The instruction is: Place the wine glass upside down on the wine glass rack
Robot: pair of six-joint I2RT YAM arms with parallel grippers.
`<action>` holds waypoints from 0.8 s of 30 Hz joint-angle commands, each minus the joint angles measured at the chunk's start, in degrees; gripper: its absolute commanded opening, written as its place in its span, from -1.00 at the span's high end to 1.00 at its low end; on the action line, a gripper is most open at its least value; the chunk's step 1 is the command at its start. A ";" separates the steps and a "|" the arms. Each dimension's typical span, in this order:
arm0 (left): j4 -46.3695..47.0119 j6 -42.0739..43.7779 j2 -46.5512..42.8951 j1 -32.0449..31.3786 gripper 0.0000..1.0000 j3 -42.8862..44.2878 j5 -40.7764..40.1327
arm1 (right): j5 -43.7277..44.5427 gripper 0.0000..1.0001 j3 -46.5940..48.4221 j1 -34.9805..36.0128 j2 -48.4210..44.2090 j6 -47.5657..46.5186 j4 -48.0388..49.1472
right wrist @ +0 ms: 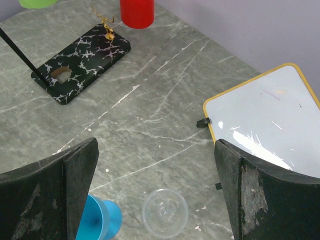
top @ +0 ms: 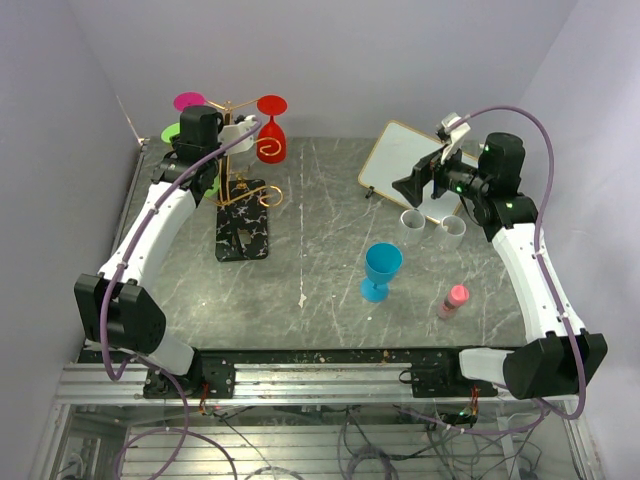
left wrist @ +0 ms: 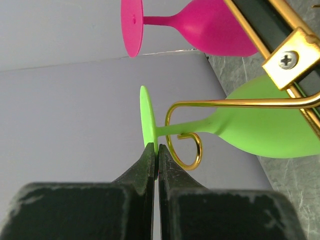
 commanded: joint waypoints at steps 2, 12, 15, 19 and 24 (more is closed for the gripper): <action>1.91 -0.31 0.26 0.51 0.86 1.07 -5.48 | -1.09 -0.99 -0.81 -0.68 -1.49 0.79 1.41; 2.71 1.36 0.15 0.51 0.86 1.53 -8.83 | -1.67 -0.99 -0.99 -1.10 -1.59 1.18 1.76; 0.81 1.00 -0.65 0.51 0.86 1.81 -8.44 | -1.75 -0.99 -1.03 -1.10 -1.62 1.26 1.83; -2.04 -0.04 -2.60 0.43 0.86 2.11 -5.37 | -1.82 -0.99 -1.10 -1.20 -1.57 1.25 1.92; -3.96 -0.33 -4.42 -0.16 0.86 1.37 -1.50 | -2.05 -0.99 -1.25 -1.16 -1.40 1.44 2.11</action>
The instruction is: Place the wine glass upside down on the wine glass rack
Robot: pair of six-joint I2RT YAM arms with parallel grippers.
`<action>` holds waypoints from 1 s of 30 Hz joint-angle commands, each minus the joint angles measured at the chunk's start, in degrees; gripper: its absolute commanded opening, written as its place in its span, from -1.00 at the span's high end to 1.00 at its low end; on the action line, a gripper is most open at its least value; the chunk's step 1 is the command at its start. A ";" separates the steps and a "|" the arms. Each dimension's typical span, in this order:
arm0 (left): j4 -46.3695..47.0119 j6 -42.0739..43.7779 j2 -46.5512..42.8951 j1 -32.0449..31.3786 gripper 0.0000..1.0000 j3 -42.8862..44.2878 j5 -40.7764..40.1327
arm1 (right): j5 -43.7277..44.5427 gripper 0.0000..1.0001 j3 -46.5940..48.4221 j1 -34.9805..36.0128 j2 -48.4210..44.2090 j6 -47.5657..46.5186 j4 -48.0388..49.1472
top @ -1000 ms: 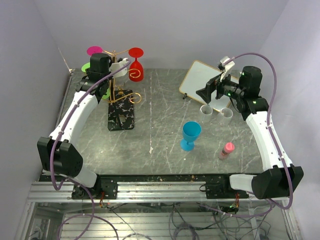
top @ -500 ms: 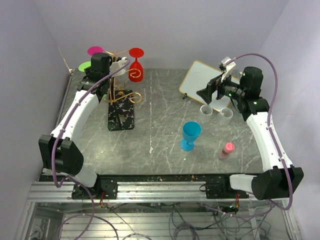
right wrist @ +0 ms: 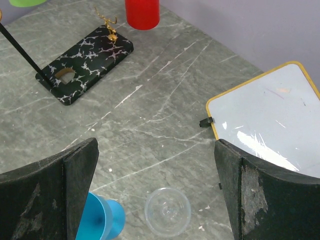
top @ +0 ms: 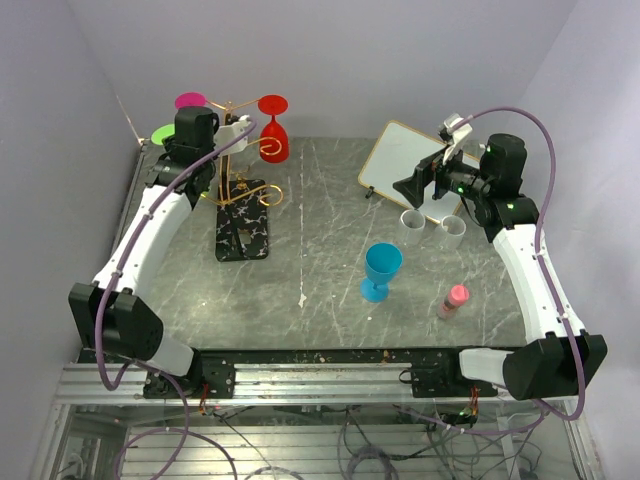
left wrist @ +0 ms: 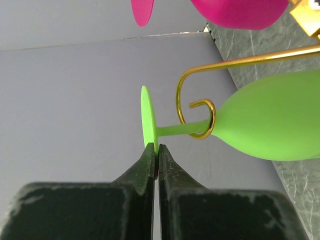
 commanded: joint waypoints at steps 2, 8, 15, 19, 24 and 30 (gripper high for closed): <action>-2.36 -0.58 -3.03 -0.72 0.86 1.32 3.26 | -0.78 -0.99 -0.68 -0.54 -1.13 0.55 1.86; -3.48 -2.74 -1.14 -1.50 0.86 2.61 3.81 | -0.62 -0.99 -1.02 -0.70 -1.62 0.46 1.91; -4.77 -4.90 -0.59 -2.77 0.81 1.80 3.89 | -0.77 -0.99 -1.16 -0.98 -1.93 0.55 1.95; -5.44 -6.15 -1.02 -2.87 0.69 1.35 4.70 | -0.92 -0.99 -1.16 -1.04 -1.94 0.71 2.06; -6.36 -7.27 -1.35 -2.87 0.56 1.06 5.61 | -0.94 -0.99 -1.20 -1.11 -1.94 0.65 2.08; -7.27 -7.96 -1.24 -2.87 0.49 1.06 6.25 | -0.81 -0.99 -1.14 -1.11 -1.76 0.54 2.00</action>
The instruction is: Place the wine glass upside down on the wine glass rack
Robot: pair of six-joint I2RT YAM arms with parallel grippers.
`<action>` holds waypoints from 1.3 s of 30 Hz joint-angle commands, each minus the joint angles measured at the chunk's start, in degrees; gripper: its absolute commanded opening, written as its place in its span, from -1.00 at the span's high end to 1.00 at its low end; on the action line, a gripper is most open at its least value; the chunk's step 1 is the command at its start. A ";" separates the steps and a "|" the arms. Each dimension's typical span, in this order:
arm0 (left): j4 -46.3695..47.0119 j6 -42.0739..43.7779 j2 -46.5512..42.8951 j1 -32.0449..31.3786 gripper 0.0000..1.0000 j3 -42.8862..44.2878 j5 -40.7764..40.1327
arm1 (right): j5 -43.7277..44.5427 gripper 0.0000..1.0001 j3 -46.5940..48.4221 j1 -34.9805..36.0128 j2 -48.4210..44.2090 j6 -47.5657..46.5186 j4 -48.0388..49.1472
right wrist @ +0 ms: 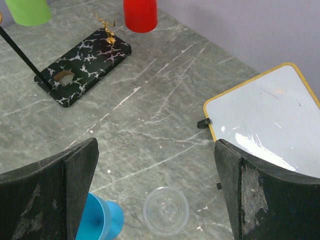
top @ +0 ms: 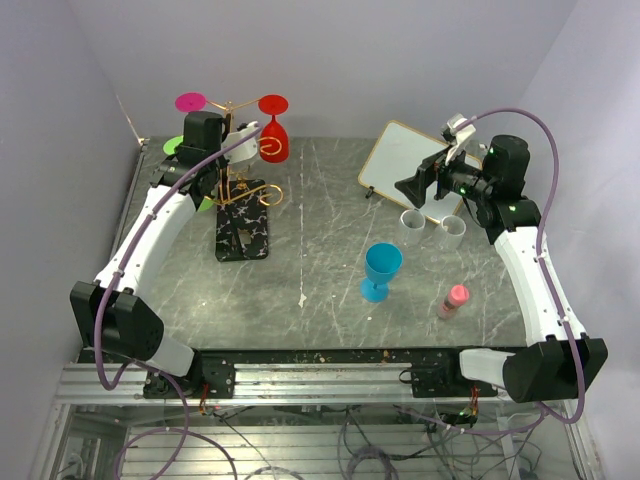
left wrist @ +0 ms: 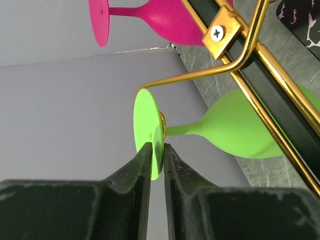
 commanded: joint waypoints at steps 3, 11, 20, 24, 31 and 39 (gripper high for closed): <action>-1.57 -1.69 -0.71 -0.47 0.44 0.72 1.40 | -0.56 -0.99 -0.45 -0.44 -0.85 0.12 1.19; -3.47 -3.00 -1.25 -0.47 0.30 0.47 3.08 | -0.42 -0.99 -0.32 -0.52 -0.58 0.05 1.18; -4.96 -4.90 -2.29 -0.43 0.07 1.07 5.13 | 0.58 -0.99 0.07 -0.50 -0.26 -1.17 0.50; -5.10 -7.64 -3.78 -0.47 -0.15 1.43 7.67 | 4.05 -0.99 2.23 -0.52 0.42 -6.03 -2.81; -1.41 -17.69 -9.49 -0.47 -0.83 0.40 15.62 | 1.08 -0.98 10.46 0.35 4.20 -20.95 -21.46; -4.96 -31.41 -13.18 0.54 -0.99 2.05 28.91 | 12.87 -0.87 10.27 14.90 6.10 -32.31 -35.79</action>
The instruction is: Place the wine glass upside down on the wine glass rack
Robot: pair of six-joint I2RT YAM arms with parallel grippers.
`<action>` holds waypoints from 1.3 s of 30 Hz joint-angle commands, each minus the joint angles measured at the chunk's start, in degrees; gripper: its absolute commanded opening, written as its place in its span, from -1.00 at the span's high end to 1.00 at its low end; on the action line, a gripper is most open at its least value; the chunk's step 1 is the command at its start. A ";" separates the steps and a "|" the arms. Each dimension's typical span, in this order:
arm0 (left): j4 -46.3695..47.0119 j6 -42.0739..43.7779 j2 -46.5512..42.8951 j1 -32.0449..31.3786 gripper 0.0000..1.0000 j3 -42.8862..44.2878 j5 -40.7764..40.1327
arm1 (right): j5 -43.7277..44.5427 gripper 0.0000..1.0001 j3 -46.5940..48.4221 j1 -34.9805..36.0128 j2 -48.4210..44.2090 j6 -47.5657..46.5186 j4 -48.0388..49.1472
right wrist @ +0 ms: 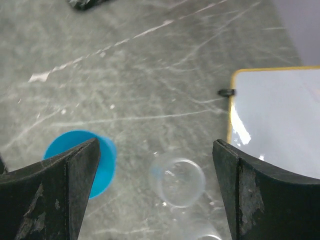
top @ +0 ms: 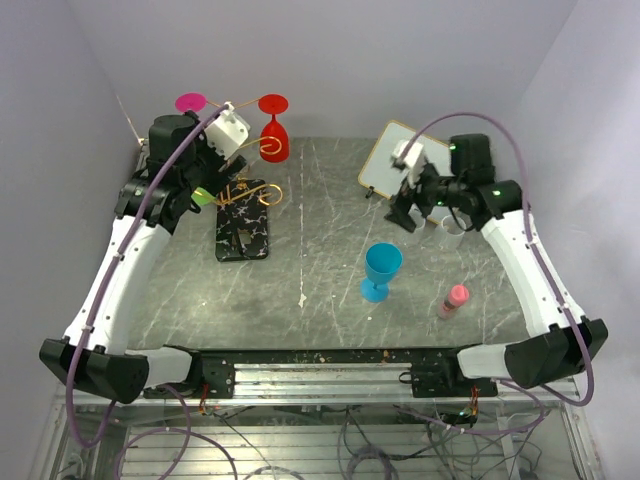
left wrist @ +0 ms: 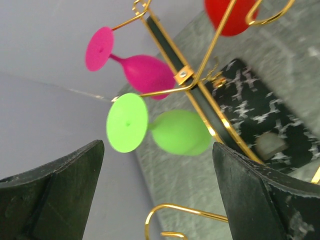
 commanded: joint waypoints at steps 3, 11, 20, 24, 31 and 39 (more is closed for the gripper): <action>-2.20 -11.08 -1.72 1.62 -0.99 3.24 16.34 | 11.36 -0.78 -2.24 10.16 2.59 -7.83 -11.19; -1.90 -11.06 -2.54 2.07 -0.99 1.13 16.98 | 14.74 -0.63 -2.14 13.39 7.54 -9.70 -16.98; -1.86 -10.99 -2.37 2.23 -1.00 0.40 18.67 | 18.11 -0.26 -2.23 14.87 11.42 -9.63 -17.44; -2.02 -10.98 -2.10 2.23 -0.99 0.27 18.95 | 18.23 -0.02 -2.08 15.31 12.77 -9.90 -17.97; -2.99 -9.26 -2.12 2.23 -0.99 -0.35 20.35 | 17.66 0.47 -1.88 15.45 13.93 -11.12 -19.32; -2.23 -11.21 -2.45 2.32 -0.99 -0.79 19.80 | 12.50 0.98 1.55 15.46 13.76 -13.33 -21.65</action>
